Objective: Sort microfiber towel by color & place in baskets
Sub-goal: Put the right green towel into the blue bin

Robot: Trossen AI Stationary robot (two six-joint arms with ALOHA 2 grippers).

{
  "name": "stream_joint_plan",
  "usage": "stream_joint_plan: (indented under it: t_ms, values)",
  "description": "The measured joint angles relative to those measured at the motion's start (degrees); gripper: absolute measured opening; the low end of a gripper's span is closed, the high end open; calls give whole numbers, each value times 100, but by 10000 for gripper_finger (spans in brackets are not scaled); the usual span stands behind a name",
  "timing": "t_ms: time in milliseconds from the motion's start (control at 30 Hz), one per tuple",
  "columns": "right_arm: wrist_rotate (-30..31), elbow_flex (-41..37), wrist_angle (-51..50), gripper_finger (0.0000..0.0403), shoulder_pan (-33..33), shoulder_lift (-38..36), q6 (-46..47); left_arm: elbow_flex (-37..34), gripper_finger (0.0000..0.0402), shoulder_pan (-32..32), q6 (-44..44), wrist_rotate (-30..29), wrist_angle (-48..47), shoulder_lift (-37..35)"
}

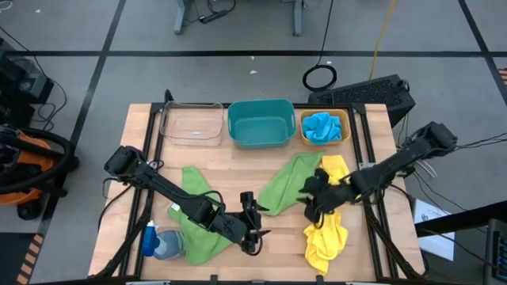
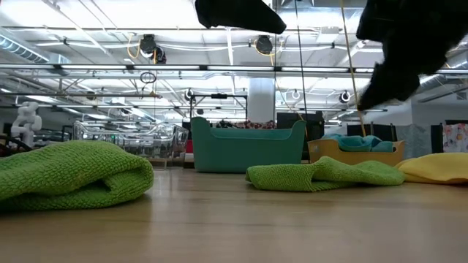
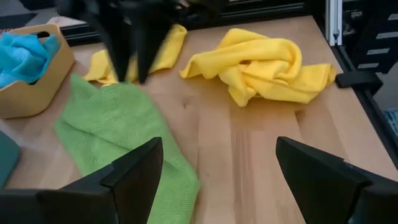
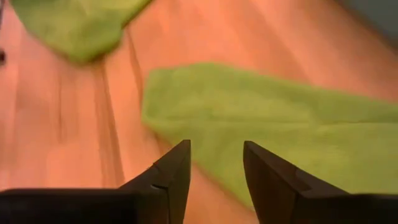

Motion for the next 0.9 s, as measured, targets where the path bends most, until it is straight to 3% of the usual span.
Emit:
stream_joint_plan:
  t_ms: [133,267,433,533,700,900]
  values:
    - [115,1,-31,177,79,753,469,0,318,-1,-103,0,47,0]
    - [238,0,24,243,42,1366,509,0,318,-3,-98,-2,110,57]
    - [1195,1,85,332,-1,1685,509,2,318,28,-65,27,163,176]
    - [1312,1,88,359,-115,1795,505,0,318,88,38,46,264,270]
    - [767,-1,219,346,-355,2058,741,0,318,174,-75,133,241,273]
    - [487,34,915,261,-458,2638,782,0,318,182,-101,142,239,273]
